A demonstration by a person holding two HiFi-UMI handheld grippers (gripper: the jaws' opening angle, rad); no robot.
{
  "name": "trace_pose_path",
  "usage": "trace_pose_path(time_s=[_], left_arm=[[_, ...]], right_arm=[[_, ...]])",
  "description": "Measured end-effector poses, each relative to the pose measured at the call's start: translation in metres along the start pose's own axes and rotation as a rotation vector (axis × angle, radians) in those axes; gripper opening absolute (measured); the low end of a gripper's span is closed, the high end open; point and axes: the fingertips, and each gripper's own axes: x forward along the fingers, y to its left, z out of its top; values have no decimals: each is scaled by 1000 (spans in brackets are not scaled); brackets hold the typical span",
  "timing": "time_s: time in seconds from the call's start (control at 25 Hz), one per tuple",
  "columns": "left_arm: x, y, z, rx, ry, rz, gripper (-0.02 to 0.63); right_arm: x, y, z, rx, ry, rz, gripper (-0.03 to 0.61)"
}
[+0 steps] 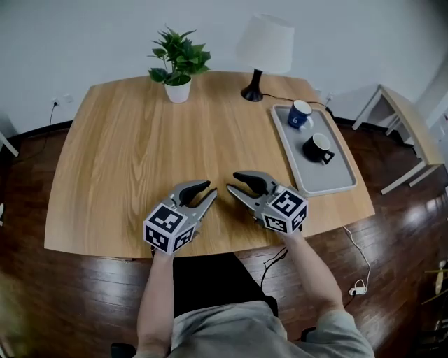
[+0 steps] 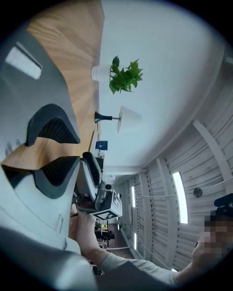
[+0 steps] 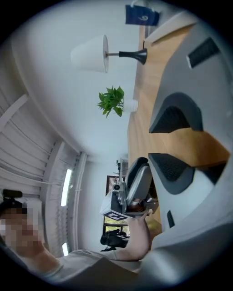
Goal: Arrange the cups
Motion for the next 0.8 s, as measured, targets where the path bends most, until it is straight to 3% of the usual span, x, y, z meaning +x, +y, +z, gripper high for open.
trace_pose_path(time_s=[0.32, 0.8], left_arm=[[-16, 19, 0, -11, 9, 53, 95], [-16, 19, 0, -13, 26, 54, 95]], right_arm=[[33, -1, 12, 130, -51, 10, 132], [34, -1, 14, 132, -42, 4, 132]])
